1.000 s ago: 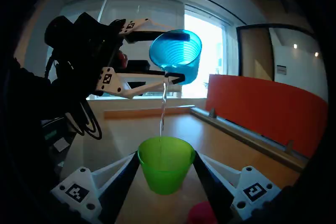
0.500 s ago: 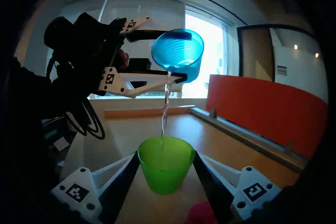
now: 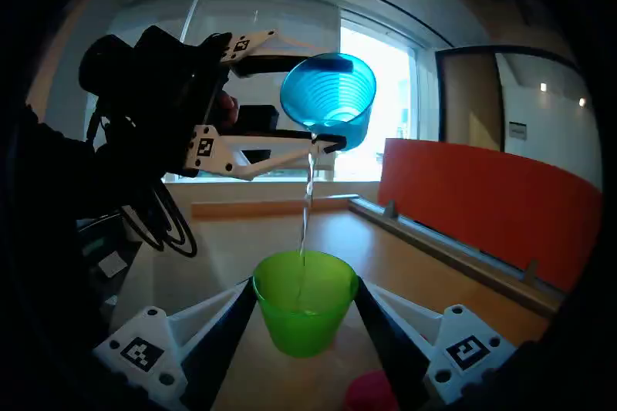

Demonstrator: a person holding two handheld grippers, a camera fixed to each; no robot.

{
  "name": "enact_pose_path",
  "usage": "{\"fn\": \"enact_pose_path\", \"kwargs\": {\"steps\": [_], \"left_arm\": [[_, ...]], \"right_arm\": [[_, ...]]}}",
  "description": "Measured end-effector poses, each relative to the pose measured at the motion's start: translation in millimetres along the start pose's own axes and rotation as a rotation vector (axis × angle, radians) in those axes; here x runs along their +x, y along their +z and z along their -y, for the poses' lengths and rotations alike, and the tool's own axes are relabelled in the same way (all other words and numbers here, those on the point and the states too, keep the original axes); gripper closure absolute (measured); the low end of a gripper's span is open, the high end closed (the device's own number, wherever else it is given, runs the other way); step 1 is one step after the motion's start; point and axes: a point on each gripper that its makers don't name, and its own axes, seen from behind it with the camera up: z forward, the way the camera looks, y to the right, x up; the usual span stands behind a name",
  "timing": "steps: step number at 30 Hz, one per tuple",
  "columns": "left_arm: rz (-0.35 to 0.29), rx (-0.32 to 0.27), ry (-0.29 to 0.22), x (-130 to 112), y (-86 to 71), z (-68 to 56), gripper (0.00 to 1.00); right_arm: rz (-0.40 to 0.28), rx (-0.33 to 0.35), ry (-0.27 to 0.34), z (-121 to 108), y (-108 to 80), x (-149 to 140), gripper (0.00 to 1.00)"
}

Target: Pour water

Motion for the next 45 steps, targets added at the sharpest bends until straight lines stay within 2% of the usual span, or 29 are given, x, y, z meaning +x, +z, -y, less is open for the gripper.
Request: {"fn": "enact_pose_path", "kwargs": {"steps": [6,23,30,45], "left_arm": [[0.0,0.002,0.022,2.5,-0.3,3.1,0.14],[-0.006,0.01,0.058,8.4,2.7,-0.2,0.14],[-0.007,0.013,0.085,10.3,0.9,3.1,0.14],[-0.011,0.014,0.134,12.5,4.0,-1.6,0.14]], "right_arm": [[-0.001,0.0,-0.003,0.1,-0.2,-0.3,0.08],[-0.005,-0.006,-0.003,-1.7,-3.6,-0.5,0.08],[-0.006,-0.008,-0.003,-2.8,-4.1,-0.6,0.08],[-0.01,-0.008,-0.004,-2.9,-3.2,0.5,0.08]]}}
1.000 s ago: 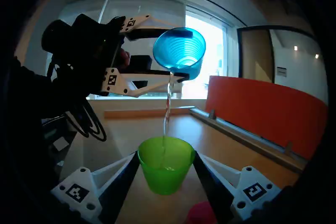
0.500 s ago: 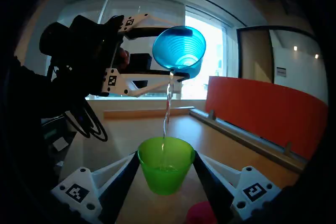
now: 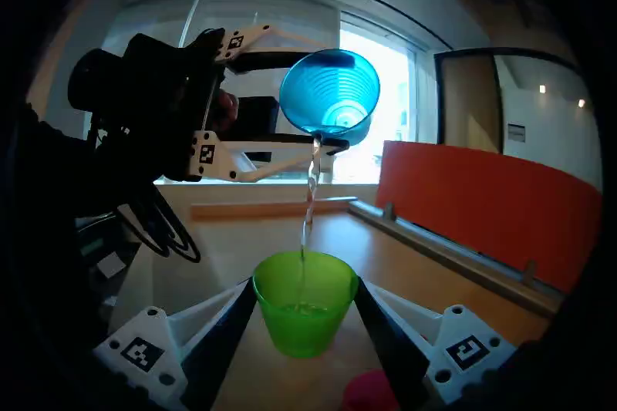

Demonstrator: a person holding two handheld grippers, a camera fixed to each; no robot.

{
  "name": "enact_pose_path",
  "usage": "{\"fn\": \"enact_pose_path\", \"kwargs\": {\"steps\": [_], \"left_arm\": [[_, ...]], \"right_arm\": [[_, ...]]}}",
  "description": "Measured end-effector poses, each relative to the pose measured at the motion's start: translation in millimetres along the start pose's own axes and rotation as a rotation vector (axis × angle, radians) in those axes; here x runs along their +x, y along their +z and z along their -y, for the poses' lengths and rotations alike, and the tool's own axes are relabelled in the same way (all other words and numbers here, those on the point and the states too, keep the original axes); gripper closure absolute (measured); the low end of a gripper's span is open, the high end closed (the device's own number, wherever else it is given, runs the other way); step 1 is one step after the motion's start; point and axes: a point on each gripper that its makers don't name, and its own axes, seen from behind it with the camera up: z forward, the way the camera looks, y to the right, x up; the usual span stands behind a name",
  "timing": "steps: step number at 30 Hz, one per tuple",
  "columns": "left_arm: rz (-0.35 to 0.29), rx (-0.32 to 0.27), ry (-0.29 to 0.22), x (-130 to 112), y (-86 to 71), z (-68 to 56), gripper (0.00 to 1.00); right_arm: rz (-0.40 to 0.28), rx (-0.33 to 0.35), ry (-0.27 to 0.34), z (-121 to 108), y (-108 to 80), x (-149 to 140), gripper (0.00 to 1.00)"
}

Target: Pour water

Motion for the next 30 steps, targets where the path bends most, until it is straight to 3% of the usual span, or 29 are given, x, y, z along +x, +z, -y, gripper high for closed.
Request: {"fn": "enact_pose_path", "kwargs": {"steps": [30], "left_arm": [[-0.008,0.019,0.089,5.8,4.5,6.0,0.14]], "right_arm": [[-0.001,-0.008,-0.009,-3.6,1.7,1.7,0.08]]}}
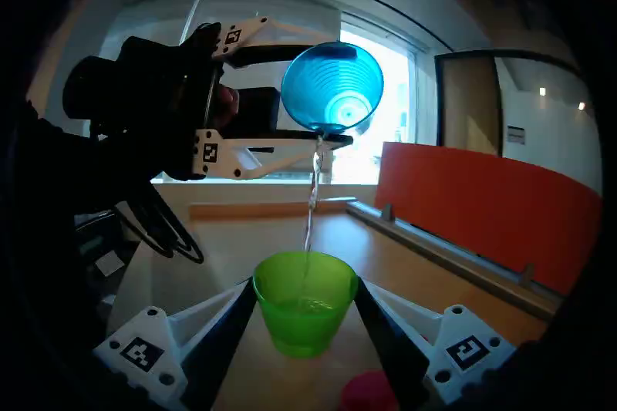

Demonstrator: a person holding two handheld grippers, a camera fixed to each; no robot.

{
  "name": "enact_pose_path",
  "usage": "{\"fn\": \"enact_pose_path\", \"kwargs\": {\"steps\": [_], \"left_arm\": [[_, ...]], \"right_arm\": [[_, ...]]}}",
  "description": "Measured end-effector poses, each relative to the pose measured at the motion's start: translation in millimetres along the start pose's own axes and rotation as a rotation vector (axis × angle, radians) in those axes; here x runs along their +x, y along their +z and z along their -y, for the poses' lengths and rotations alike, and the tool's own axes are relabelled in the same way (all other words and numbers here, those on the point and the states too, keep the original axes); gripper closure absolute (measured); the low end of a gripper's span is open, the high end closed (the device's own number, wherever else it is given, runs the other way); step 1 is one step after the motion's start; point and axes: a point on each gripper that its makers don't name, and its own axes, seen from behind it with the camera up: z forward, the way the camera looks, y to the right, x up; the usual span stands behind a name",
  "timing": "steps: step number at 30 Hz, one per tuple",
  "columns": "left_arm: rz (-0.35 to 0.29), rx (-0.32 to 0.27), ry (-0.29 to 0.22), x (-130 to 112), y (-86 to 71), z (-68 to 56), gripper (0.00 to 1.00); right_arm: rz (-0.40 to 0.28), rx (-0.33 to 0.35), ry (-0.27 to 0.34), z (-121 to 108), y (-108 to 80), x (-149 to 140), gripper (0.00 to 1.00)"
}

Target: Pour water

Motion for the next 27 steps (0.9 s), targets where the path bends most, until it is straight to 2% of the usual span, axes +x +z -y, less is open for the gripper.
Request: {"fn": "enact_pose_path", "kwargs": {"steps": [27], "left_arm": [[-0.002,0.025,0.113,8.0,-8.2,1.8,0.14]], "right_arm": [[-0.007,-0.009,-0.002,-2.0,-2.2,3.1,0.08]]}}
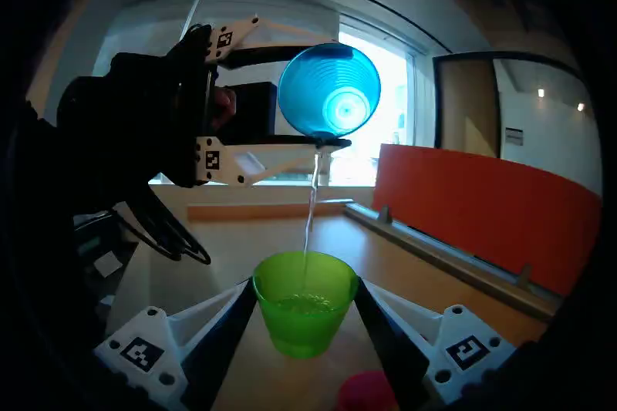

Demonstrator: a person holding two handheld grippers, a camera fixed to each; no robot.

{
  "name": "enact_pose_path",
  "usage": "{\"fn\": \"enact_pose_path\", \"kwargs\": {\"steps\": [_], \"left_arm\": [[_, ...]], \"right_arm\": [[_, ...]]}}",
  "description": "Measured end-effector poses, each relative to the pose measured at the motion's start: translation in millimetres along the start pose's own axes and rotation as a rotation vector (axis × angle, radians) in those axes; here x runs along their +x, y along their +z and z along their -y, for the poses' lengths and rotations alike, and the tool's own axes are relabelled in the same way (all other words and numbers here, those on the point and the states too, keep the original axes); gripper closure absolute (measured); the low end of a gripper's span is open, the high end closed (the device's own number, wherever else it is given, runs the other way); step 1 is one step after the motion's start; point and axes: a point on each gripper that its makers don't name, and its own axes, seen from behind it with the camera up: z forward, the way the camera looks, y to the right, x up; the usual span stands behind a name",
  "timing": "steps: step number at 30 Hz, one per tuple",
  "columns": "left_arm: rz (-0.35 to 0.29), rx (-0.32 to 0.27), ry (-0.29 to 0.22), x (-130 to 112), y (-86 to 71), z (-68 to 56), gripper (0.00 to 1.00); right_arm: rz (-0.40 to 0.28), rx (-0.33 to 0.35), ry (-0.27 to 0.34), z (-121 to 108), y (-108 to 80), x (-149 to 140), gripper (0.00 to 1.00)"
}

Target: Pour water

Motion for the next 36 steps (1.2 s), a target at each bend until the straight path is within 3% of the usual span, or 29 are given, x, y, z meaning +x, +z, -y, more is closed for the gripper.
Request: {"fn": "enact_pose_path", "kwargs": {"steps": [26,36], "left_arm": [[-0.004,0.005,-0.001,1.8,2.5,-0.2,0.14],[-0.006,0.001,-0.065,-2.3,4.9,-1.5,0.14]], "right_arm": [[-0.002,-0.001,0.003,1.4,1.5,-0.1,0.08],[-0.004,-0.002,0.005,1.3,0.3,-0.6,0.08]]}}
